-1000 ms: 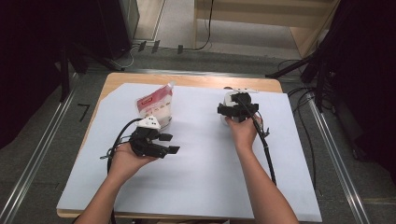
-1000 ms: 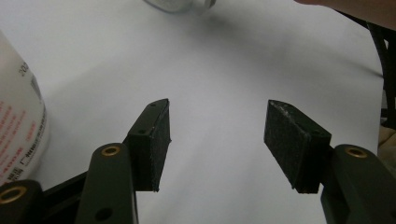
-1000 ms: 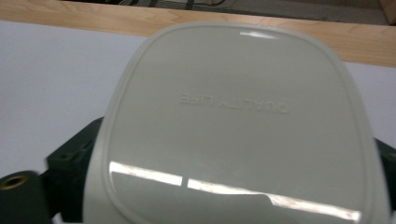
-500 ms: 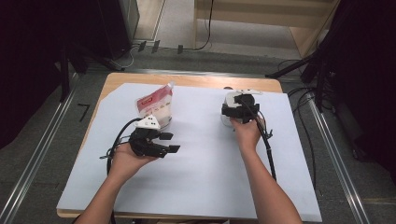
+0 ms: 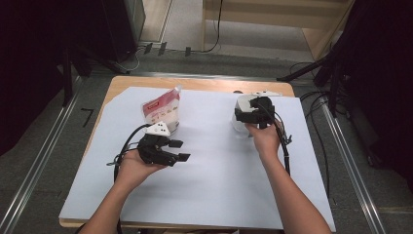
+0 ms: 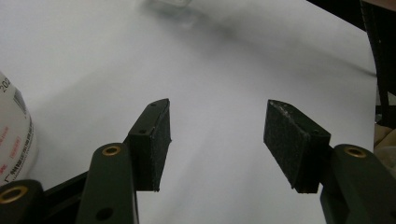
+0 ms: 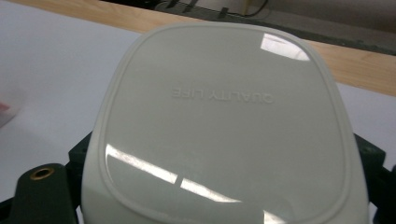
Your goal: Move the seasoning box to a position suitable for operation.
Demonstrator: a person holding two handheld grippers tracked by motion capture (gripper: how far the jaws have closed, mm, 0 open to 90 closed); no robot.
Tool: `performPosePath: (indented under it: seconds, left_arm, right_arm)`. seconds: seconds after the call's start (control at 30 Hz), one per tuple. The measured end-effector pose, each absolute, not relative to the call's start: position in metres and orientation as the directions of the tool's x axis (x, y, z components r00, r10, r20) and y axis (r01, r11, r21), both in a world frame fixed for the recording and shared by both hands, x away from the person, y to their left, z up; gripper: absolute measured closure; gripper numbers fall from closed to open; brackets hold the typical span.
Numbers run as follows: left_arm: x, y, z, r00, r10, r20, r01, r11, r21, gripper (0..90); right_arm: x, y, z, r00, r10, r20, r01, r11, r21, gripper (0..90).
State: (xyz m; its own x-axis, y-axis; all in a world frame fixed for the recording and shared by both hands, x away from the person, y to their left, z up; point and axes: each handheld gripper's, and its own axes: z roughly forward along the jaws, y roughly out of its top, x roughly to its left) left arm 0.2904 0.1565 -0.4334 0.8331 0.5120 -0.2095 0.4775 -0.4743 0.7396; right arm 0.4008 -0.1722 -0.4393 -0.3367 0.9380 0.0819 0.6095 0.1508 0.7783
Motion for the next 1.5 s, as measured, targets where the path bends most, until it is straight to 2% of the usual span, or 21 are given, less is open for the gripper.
performPosePath:
  seconds: [0.03, 0.07, 0.4, 0.53, 0.63, 1.1, 1.5]
  left_arm:
    - [0.29, 0.157, -0.433, 0.833, 0.512, -0.209, 0.477, -0.474, 0.74, 42.4]
    - [0.291, 0.156, -0.434, 0.832, 0.514, -0.21, 0.48, -0.477, 0.736, 42.3]
    - [0.291, 0.152, -0.436, 0.835, 0.506, -0.215, 0.486, -0.497, 0.719, 42.4]
    - [0.29, 0.15, -0.435, 0.838, 0.472, -0.273, 0.502, -0.473, 0.724, 43.2]
    - [0.288, 0.148, -0.433, 0.85, 0.461, -0.253, 0.482, -0.49, 0.726, 43.0]
    - [0.288, 0.142, -0.435, 0.858, 0.453, -0.243, 0.476, -0.521, 0.708, 41.3]
    - [0.288, 0.143, -0.437, 0.856, 0.462, -0.233, 0.475, -0.524, 0.706, 41.1]
  right_arm:
    - [0.401, -0.172, -0.439, -0.337, 0.938, 0.082, 0.61, 0.151, 0.778, 15.1]
    - [0.395, -0.174, -0.436, -0.383, 0.92, 0.083, 0.594, 0.177, 0.784, 15.1]
    - [0.359, -0.173, -0.424, -0.558, 0.827, 0.068, 0.528, 0.291, 0.798, 15.2]
    - [0.347, -0.172, -0.423, -0.597, 0.8, 0.053, 0.5, 0.32, 0.805, 15.2]
    - [0.33, -0.175, -0.423, -0.641, 0.766, 0.049, 0.467, 0.338, 0.817, 15.3]
    - [0.31, -0.172, -0.427, -0.702, 0.71, 0.058, 0.434, 0.361, 0.825, 15.3]
    - [0.307, -0.148, -0.451, -0.759, 0.649, 0.058, 0.43, 0.431, 0.793, 15.4]
